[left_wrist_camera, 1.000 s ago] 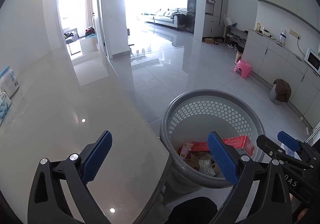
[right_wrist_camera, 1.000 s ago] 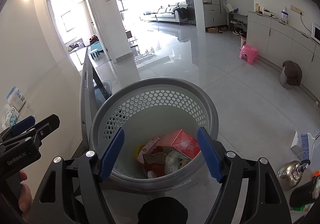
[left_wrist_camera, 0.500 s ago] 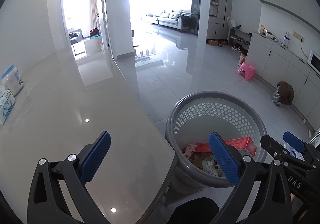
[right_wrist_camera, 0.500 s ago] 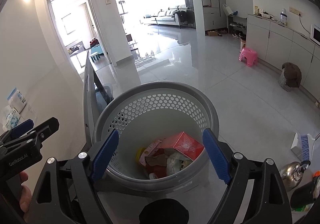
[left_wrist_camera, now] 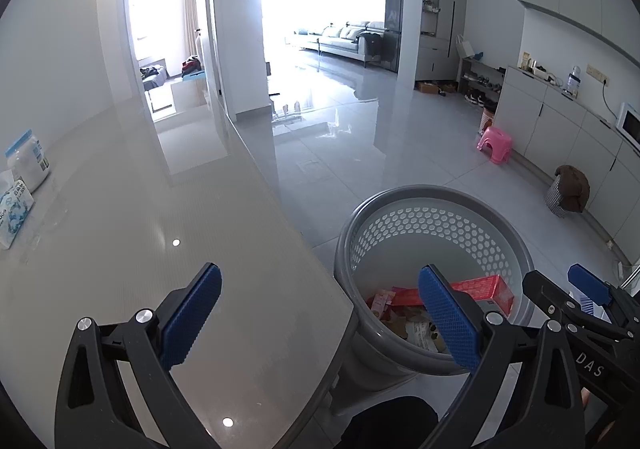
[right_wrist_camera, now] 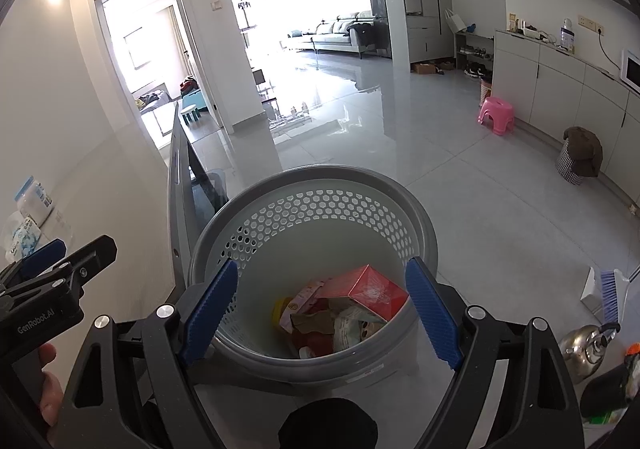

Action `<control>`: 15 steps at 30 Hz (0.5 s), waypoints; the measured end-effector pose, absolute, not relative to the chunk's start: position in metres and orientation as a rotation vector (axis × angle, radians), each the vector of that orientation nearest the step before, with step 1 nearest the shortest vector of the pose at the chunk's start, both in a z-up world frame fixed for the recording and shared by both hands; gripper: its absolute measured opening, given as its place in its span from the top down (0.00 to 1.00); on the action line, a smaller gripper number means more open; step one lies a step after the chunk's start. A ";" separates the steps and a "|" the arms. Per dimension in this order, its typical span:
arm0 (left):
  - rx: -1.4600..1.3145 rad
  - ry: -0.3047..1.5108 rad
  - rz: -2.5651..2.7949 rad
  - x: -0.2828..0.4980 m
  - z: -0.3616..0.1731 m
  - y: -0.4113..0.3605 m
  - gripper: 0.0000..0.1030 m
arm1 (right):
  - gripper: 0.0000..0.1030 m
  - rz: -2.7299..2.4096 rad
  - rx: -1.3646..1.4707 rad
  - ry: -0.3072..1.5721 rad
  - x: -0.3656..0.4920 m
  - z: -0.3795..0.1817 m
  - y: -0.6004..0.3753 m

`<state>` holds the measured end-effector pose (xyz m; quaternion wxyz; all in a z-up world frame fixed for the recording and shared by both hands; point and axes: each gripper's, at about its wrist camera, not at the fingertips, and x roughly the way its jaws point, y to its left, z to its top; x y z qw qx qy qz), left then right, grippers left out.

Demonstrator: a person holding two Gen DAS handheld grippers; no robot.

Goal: Collect trash

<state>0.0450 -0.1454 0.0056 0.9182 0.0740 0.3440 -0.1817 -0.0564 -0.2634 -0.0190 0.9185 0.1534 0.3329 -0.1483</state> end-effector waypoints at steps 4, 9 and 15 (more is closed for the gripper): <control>0.160 0.706 -0.364 0.044 0.005 -0.147 0.06 | 0.20 -0.304 0.315 0.686 -0.056 -0.019 -0.263; 0.164 0.702 -0.364 0.043 0.006 -0.151 0.06 | 0.20 -0.303 0.316 0.685 -0.056 -0.019 -0.263; 0.167 0.704 -0.362 0.043 0.004 -0.151 0.06 | 0.20 -0.299 0.319 0.684 -0.057 -0.018 -0.263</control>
